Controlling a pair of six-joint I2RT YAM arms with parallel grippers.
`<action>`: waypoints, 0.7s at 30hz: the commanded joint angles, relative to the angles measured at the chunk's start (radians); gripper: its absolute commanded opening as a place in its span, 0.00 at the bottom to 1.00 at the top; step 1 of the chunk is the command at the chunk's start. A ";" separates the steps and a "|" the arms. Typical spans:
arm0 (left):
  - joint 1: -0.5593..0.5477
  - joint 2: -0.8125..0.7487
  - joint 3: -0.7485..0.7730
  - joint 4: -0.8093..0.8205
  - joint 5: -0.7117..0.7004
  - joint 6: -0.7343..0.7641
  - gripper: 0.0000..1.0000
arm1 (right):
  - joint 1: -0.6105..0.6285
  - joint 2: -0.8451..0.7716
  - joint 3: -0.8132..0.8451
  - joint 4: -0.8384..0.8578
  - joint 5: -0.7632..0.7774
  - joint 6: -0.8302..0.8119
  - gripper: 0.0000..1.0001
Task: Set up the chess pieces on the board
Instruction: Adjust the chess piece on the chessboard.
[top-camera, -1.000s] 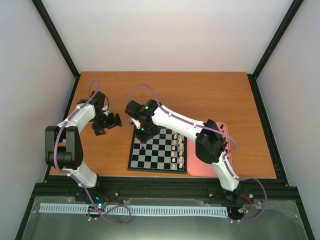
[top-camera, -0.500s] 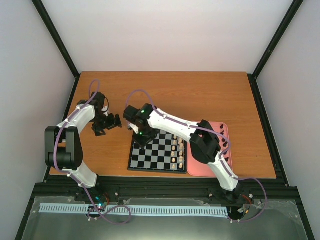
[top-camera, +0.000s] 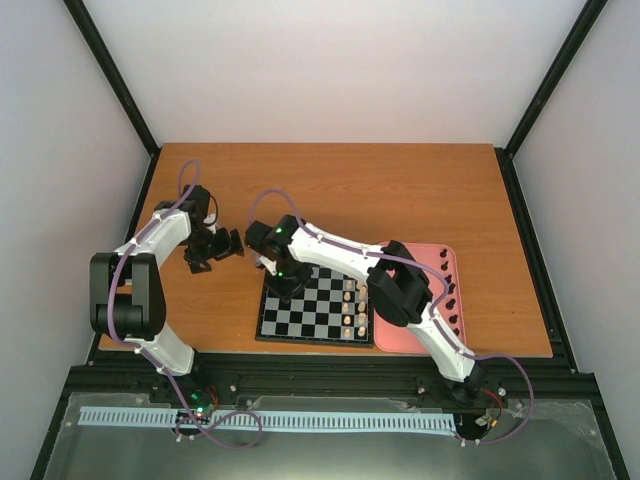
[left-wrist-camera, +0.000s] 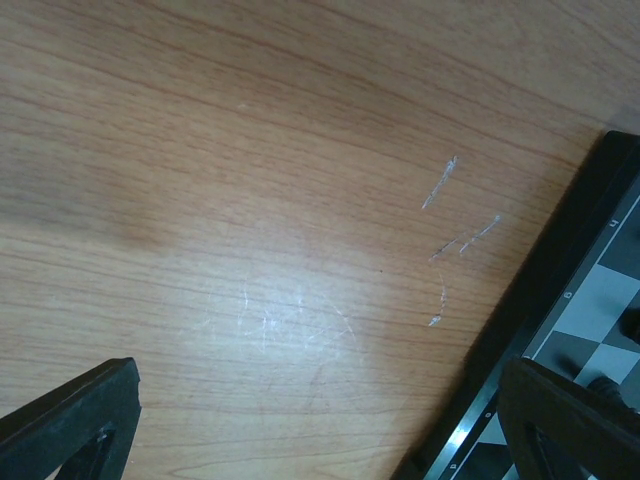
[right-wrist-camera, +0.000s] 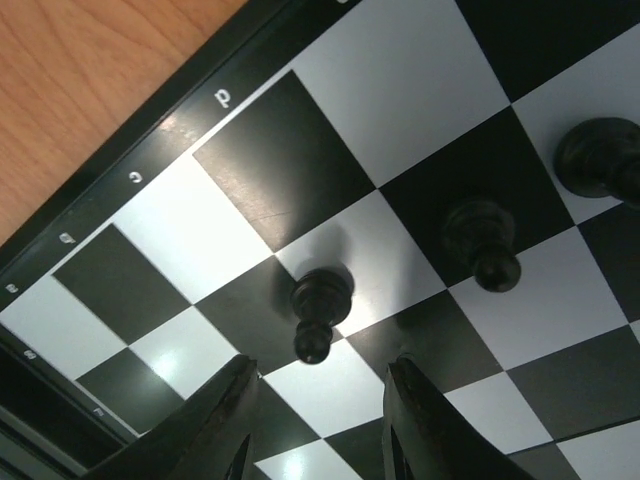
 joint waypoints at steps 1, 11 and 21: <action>0.003 -0.017 0.000 0.018 0.006 -0.006 1.00 | 0.009 0.029 0.038 -0.016 0.045 0.008 0.36; 0.003 -0.015 0.001 0.017 0.003 -0.006 1.00 | 0.009 0.038 0.054 -0.016 0.087 0.010 0.37; 0.003 -0.009 0.004 0.019 0.004 -0.005 1.00 | 0.007 0.045 0.053 -0.008 0.108 0.011 0.38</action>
